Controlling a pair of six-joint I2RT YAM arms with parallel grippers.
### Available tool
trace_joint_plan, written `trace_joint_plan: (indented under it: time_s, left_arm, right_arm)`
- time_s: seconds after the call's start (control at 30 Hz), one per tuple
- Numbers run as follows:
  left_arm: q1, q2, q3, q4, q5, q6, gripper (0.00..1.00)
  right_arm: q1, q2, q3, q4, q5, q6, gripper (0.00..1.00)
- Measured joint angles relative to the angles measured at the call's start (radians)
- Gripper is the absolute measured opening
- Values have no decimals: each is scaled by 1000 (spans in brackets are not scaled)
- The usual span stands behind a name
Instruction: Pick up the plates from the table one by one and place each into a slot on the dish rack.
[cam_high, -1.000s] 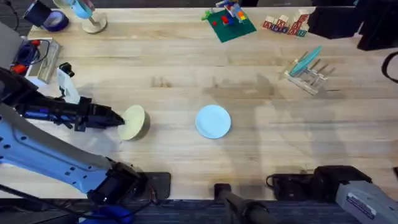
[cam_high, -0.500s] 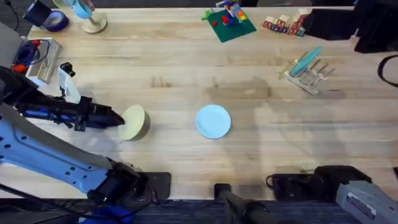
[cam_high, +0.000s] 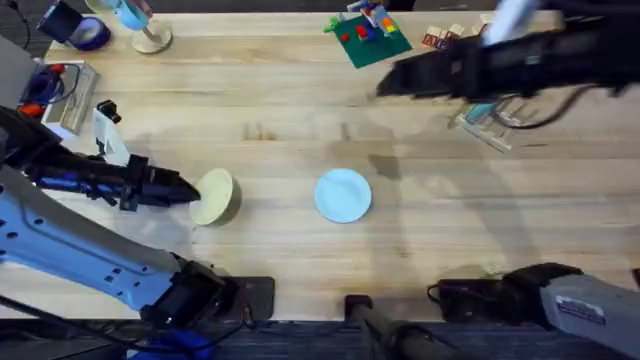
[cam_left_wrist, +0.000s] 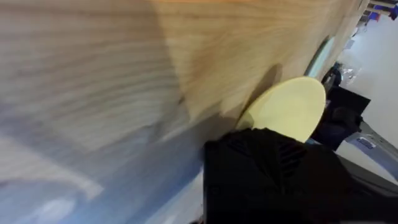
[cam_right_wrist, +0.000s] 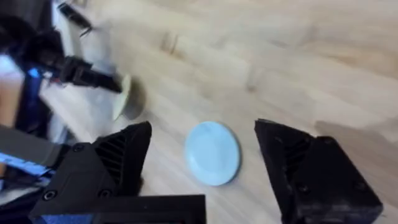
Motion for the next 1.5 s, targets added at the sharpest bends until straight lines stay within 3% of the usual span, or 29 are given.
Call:
trace_joint_plan:
  time_s: [0.17,0.4,0.97,1.2,1.5]
  left_arm:
    - [0,0,0,0,0,0,38]
    - [0,0,0,0,0,0,38]
    - [0,0,0,0,0,0,38]
    - [0,0,0,0,0,0,38]
    - [0,0,0,0,0,0,38]
  right_arm:
    - [83,138,0,58,-77,122,995]
    - [199,243,0,217,-157,146,995]
    - [516,384,1,443,-149,258,995]
    - [595,446,2,625,-127,309,995]
    - [670,532,2,681,-39,371,995]
